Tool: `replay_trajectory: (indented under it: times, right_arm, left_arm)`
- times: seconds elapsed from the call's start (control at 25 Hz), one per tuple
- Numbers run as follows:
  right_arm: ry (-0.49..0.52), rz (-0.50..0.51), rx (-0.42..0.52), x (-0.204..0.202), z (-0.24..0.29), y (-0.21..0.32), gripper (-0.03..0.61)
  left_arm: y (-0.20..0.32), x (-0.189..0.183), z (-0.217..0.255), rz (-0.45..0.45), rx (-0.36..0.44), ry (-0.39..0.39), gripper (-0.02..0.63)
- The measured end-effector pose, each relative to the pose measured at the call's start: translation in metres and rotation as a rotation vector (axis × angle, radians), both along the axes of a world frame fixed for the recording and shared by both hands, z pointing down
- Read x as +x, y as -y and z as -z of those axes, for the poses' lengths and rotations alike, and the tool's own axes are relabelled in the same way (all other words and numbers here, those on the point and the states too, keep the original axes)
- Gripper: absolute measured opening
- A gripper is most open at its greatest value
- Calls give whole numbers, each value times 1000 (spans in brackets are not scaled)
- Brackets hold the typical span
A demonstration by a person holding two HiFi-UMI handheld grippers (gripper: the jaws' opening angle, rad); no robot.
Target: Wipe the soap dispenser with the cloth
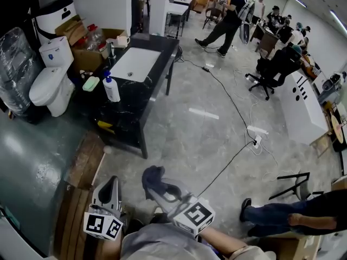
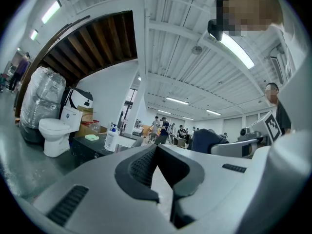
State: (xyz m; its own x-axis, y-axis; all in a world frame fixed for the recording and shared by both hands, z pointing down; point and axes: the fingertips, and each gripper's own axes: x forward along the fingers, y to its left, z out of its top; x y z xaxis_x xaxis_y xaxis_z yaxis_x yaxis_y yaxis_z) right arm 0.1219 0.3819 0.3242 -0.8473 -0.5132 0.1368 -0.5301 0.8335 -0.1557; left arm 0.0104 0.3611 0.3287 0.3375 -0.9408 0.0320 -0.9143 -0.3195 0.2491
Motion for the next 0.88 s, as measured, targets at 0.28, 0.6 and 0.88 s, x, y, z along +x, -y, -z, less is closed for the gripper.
replay_trajectory:
  times: [0.28, 0.6, 0.88]
  right_arm:
    - [8, 5, -12, 2, -3, 5, 72]
    - [8, 10, -12, 13, -4, 18, 72]
    - [8, 15, -7, 20, -5, 27, 72]
  left_arm:
    - [6, 3, -3, 2, -10, 0, 6]
    - [18, 11, -7, 10, -14, 0, 6]
    - [25, 17, -6, 15, -9, 2, 6]
